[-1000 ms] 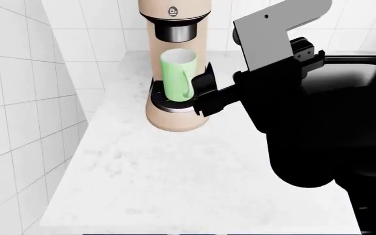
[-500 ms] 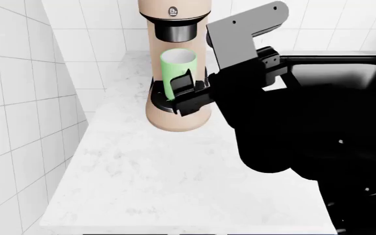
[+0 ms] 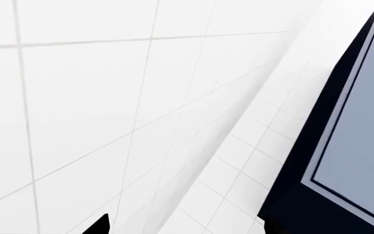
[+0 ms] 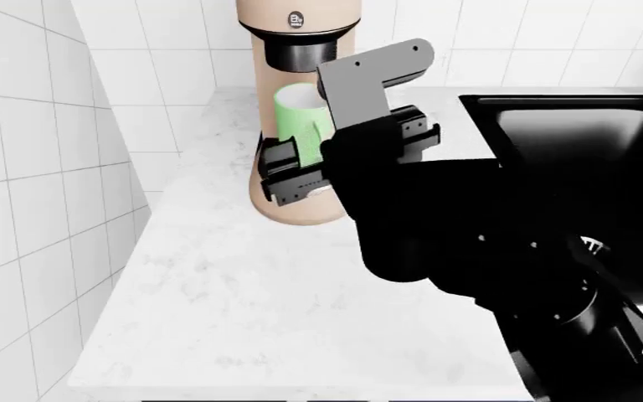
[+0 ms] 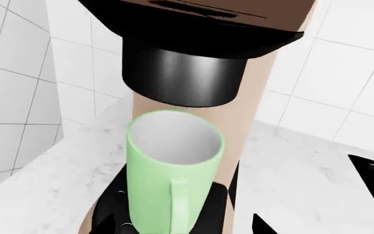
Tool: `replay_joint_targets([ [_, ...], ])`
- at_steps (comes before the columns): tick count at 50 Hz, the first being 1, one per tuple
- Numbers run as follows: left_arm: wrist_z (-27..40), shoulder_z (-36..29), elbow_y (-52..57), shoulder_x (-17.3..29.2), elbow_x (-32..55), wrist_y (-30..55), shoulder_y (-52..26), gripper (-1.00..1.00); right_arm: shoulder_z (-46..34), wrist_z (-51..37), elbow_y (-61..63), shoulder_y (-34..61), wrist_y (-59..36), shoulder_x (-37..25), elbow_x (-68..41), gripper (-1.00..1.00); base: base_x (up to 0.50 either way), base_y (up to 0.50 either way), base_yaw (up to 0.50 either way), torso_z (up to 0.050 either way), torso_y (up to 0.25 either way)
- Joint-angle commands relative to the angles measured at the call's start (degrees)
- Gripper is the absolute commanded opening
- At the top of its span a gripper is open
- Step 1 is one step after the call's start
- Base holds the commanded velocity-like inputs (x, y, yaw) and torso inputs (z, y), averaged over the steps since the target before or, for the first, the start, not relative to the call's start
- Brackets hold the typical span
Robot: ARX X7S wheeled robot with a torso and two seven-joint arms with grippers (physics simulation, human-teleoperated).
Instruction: Pick the mug from under the coffee machine dispenser and place it on the counter.
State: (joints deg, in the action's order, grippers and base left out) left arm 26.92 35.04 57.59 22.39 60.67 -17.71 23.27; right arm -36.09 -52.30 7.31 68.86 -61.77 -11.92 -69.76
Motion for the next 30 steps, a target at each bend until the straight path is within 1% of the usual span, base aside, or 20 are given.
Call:
replay_joint_targets([
  [1, 0.05, -0.09, -0.16, 0.09, 0.1, -0.61, 0.36, 1.0, -2.3, 3.66, -4.04, -1.73, 4.34, 1.68, 3.73, 1.0, 0.0, 0.0, 0.0, 0.0, 0.0],
  [30, 0.08, -0.28, -0.55, 0.44, 0.11, -1.67, 0.79, 1.0, -5.21, 8.79, -10.42, -4.31, 12.9, 2.63, 9.13, 1.0, 0.0, 0.0, 0.0, 0.0, 0.0],
])
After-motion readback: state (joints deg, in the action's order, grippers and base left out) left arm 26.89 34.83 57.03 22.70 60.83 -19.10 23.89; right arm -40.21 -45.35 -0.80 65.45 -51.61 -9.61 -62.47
